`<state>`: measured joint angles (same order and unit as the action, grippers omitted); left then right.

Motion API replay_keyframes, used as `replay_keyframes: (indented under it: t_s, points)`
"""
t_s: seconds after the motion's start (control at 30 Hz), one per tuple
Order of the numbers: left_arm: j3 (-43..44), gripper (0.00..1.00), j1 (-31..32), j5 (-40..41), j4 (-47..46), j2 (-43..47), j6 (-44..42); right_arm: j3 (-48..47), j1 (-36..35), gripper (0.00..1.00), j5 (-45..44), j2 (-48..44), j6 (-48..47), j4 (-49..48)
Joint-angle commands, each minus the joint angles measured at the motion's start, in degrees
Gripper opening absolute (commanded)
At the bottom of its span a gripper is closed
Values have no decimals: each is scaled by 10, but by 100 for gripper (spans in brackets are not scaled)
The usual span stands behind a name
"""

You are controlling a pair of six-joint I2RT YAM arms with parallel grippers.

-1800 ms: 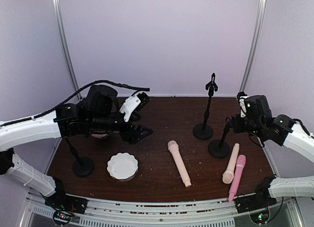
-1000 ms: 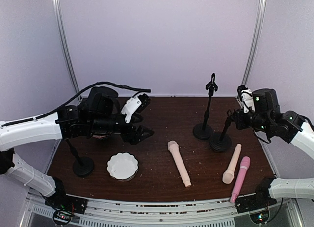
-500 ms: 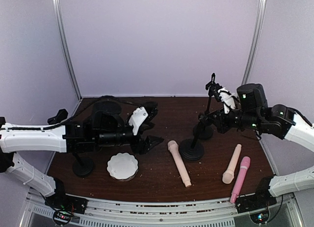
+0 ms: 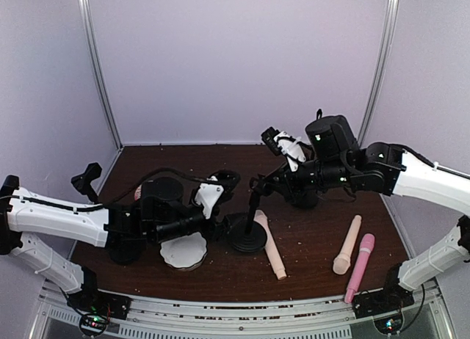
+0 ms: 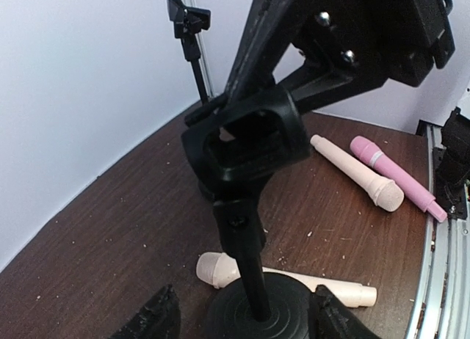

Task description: Attach the microphones to the stand

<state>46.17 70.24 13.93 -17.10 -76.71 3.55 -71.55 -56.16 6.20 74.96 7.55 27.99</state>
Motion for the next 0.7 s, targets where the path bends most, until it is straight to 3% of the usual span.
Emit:
replay_keyframes:
  t_s: [0.0,0.3,0.53,0.67]
  points:
    - [-57,61,12,44,-41,30,34,-6,-15,0,10,8,-4,-45]
    - [-131,61,26,93,-32,96,52,17,-47,0,19,44,17,-124]
    - [-160,61,26,108,-29,125,59,-19,-61,0,2,84,-4,-80]
    - [-175,61,26,116,-28,141,63,-70,-61,0,6,127,-22,8]
